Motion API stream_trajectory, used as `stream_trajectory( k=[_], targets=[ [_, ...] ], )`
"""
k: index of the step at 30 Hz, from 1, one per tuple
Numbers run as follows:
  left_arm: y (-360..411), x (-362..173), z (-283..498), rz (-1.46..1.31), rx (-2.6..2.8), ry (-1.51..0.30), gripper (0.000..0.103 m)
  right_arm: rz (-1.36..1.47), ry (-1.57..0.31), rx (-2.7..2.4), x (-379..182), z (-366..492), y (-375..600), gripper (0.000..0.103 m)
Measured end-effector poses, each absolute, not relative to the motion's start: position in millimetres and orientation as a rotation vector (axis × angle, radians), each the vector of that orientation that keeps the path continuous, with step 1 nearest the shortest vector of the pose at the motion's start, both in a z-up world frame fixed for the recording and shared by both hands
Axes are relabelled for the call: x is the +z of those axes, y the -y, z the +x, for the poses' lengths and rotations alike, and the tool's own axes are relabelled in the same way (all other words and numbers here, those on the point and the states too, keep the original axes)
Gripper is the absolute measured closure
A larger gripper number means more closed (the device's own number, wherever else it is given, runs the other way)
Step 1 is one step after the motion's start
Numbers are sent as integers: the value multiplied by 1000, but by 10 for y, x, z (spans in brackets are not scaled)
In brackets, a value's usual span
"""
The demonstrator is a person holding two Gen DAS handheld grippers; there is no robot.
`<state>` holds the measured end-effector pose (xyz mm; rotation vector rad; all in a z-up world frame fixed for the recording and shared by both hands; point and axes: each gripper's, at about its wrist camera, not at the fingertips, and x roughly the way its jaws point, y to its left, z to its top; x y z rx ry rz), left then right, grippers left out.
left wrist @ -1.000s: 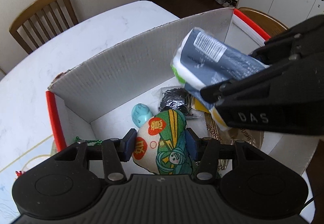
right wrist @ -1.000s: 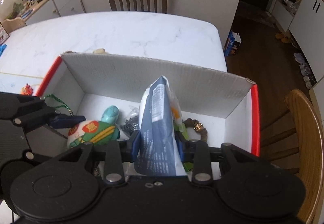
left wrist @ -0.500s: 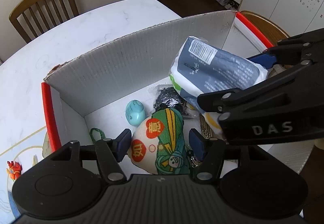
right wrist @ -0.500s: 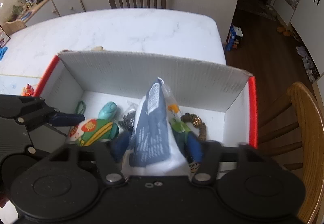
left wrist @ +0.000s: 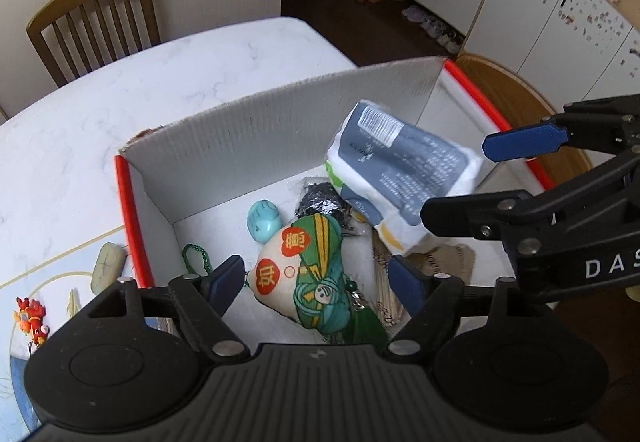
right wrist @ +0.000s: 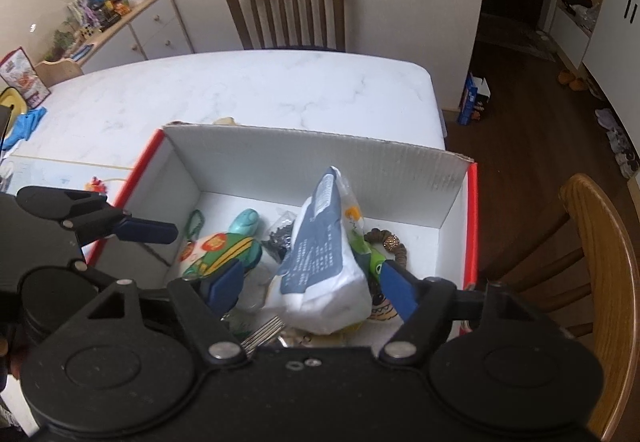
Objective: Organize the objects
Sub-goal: 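Open the left tool releasing the pouch while the right tool releases the packet, then withdraw both tools from the box back toward the remaining items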
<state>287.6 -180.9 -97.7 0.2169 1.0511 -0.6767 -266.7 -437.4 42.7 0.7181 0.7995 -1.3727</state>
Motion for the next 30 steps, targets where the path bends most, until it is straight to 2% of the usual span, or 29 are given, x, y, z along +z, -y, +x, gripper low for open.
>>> stream_trajectory(
  k=[13, 14, 16, 17, 30],
  targets=[
    [1063, -517, 2626, 47, -685, -953, 14, 670, -654, -1319, 842, -2477, 3979, 10],
    [976, -500, 2618, 36, -674, -943, 13, 668, -648, -1319, 859, -2443, 3956, 9],
    [777, -475, 2601, 17, -644, -917, 3, 660, -640, -1319, 892, -2361, 3907, 9],
    [671, -464, 2598, 8, -633, -903, 2, 656, -636, -1317, 905, -2315, 3886, 9],
    [-507, -642, 2765, 6, -530, -851, 2, 647, -665, -1277, 777, -1374, 3945, 8]
  ],
)
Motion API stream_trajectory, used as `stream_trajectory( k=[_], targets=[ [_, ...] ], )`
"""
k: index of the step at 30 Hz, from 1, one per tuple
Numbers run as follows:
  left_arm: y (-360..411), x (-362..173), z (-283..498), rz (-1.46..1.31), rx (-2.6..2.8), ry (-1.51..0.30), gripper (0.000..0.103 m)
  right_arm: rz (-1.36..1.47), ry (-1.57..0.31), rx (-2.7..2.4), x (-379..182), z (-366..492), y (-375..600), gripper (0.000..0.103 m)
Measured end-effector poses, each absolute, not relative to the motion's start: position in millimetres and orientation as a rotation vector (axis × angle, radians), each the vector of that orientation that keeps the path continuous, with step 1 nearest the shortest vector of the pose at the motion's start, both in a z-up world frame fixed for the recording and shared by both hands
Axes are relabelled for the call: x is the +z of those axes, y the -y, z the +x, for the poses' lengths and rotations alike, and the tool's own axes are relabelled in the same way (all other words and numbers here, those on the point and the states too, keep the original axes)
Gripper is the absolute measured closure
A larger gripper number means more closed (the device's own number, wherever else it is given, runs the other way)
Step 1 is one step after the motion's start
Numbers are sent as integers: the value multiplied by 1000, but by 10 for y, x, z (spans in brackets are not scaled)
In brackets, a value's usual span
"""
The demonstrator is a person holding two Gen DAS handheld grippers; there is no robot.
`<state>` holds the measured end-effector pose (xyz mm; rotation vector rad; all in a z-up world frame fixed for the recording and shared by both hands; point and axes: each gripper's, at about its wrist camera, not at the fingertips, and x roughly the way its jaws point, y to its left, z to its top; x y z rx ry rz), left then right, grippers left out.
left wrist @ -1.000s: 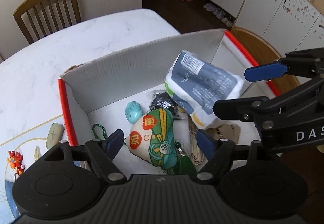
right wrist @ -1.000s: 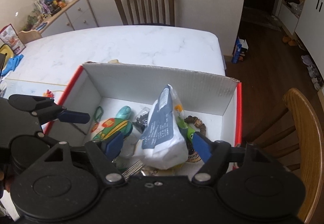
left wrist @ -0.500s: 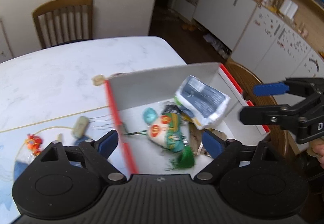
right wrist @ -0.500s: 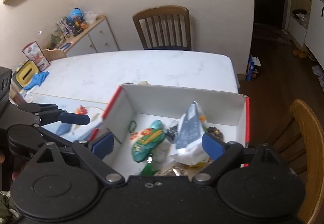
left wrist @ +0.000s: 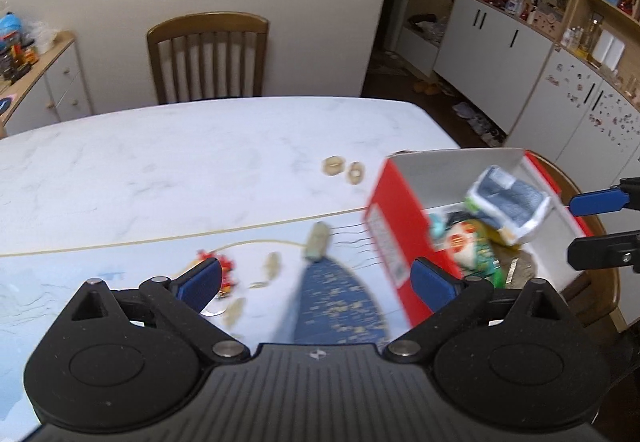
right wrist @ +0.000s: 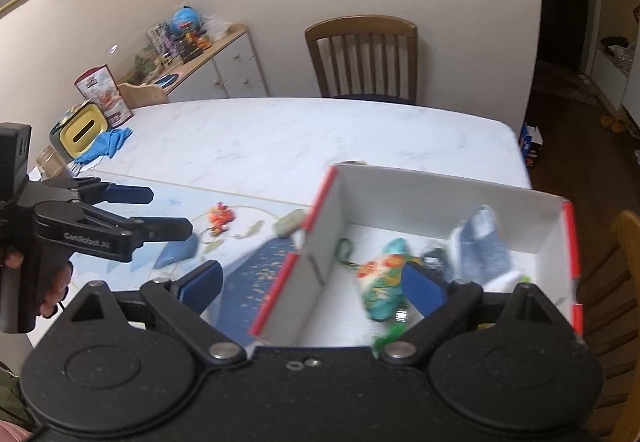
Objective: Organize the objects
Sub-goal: 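Withdraw both tools from the box back toward the remaining items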
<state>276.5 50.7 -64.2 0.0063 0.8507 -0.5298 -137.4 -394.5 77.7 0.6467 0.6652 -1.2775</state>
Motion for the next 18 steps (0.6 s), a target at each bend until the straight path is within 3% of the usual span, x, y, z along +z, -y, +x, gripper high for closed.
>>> stream_trajectory(
  k=[18],
  targets=[
    [-1205, -1220, 3175, 71, -545, -787, 2, 813, -705, -1387, 327, -357, 4901, 8]
  ],
)
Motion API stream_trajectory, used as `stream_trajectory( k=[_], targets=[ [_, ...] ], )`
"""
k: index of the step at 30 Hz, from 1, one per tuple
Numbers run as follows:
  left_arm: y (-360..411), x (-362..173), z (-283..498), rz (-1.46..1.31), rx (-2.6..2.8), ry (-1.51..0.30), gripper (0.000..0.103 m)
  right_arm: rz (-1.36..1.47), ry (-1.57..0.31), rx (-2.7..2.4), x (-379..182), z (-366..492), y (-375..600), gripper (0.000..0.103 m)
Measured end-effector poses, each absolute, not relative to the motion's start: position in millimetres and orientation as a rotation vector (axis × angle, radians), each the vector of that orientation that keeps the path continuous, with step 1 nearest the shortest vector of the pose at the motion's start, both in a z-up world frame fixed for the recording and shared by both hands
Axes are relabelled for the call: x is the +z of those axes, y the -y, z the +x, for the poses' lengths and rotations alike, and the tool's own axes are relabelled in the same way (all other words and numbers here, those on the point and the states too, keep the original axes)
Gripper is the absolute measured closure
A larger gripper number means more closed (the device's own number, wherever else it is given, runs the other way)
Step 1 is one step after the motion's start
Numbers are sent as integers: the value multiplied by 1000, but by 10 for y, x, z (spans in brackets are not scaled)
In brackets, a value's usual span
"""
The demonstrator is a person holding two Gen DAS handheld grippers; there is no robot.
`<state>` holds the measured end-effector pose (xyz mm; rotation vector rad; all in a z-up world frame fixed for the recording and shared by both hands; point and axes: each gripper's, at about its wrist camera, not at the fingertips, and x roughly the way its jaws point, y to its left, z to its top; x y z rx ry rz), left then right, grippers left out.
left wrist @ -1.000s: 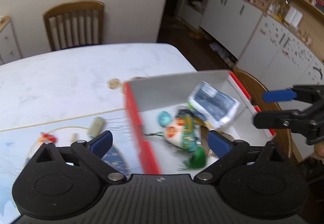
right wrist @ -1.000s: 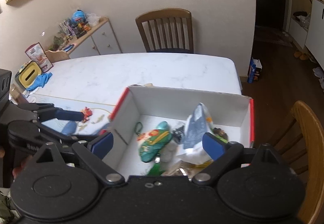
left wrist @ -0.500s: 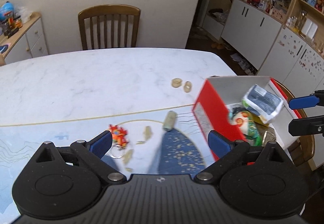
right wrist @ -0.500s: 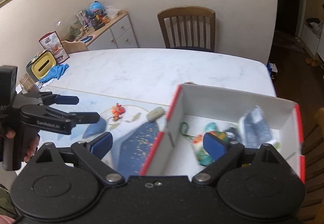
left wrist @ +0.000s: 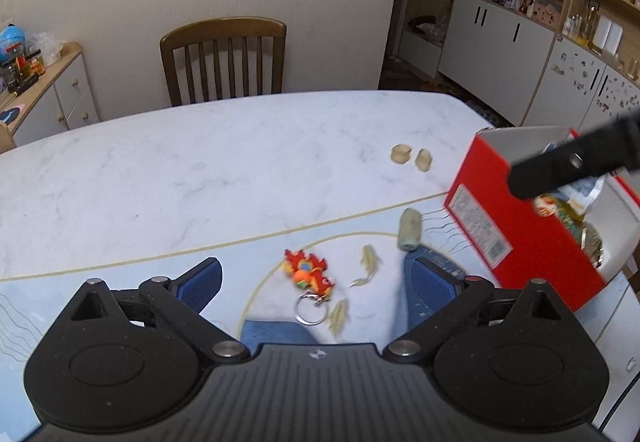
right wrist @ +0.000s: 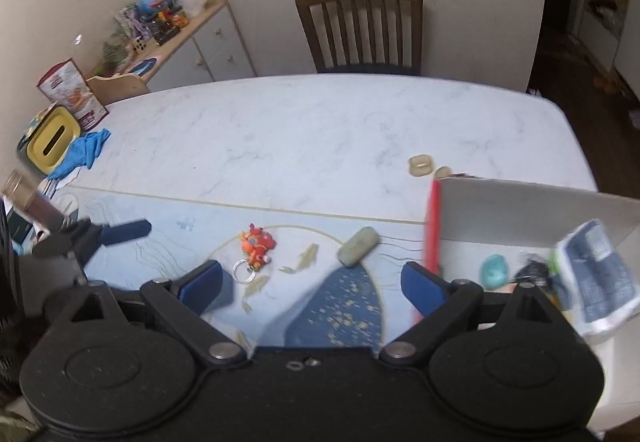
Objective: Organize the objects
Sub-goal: 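Withdraw both tools from the box back toward the remaining items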
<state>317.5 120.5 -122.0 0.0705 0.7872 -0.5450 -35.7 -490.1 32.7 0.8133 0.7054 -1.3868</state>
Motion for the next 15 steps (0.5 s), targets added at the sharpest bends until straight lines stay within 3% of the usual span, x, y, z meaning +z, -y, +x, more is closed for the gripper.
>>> stream_trajectory(
  k=[15],
  targets=[
    [-1129, -1691, 3454, 61, -605, -827, 2, 1088, -740, -1533, -287, -293, 5651, 9]
  ],
)
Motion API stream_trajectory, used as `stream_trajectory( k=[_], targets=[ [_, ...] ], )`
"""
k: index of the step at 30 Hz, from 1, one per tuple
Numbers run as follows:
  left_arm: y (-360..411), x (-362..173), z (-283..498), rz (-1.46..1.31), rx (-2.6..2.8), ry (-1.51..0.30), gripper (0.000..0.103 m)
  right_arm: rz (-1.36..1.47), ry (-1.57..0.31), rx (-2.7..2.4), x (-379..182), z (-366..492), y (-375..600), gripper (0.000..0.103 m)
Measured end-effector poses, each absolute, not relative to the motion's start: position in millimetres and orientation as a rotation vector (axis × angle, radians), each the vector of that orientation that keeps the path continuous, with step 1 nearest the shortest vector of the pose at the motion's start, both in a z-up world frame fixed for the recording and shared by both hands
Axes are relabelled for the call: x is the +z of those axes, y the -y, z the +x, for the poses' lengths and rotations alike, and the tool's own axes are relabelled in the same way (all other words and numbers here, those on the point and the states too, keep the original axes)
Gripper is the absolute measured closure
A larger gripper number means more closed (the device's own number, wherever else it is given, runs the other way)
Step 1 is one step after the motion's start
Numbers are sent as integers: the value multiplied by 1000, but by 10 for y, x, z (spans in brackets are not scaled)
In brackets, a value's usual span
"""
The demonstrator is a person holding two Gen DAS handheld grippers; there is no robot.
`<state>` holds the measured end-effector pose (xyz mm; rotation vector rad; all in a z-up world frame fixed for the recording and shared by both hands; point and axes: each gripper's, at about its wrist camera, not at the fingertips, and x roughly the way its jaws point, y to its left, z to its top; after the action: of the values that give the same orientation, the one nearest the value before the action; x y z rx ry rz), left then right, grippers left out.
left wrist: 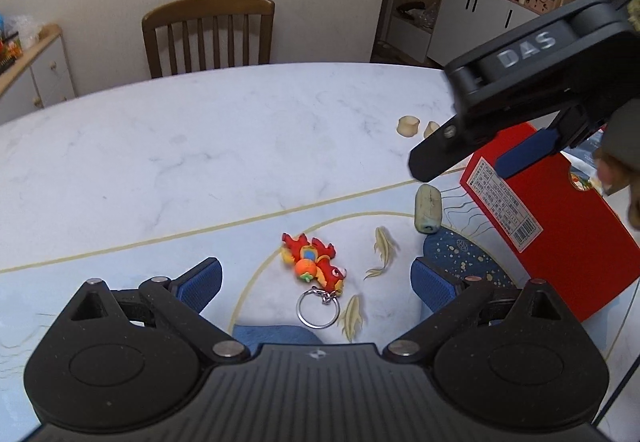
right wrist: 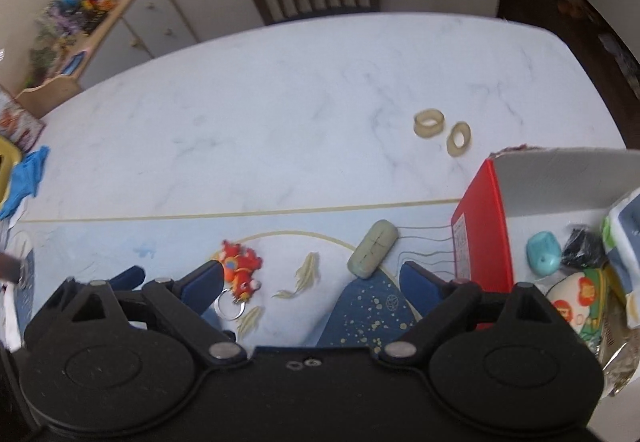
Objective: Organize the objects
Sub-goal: 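Grasp the red dragon keychain with the left tool while the right tool grasps the pale green bar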
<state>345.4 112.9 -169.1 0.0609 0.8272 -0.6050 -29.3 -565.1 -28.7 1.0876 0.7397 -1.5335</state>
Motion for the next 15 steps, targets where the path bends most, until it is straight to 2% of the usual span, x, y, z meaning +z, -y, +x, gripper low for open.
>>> stream_trajectory(
  k=[7, 15],
  targets=[
    [-1074, -1839, 3591, 39, -592, -836, 2, 1192, -732, -1595, -560, -378, 5830, 17],
    [-955, -1966, 3618, 73, -571, -814, 3, 1223, -767, -1645, -734, -419, 5929, 30]
  ],
)
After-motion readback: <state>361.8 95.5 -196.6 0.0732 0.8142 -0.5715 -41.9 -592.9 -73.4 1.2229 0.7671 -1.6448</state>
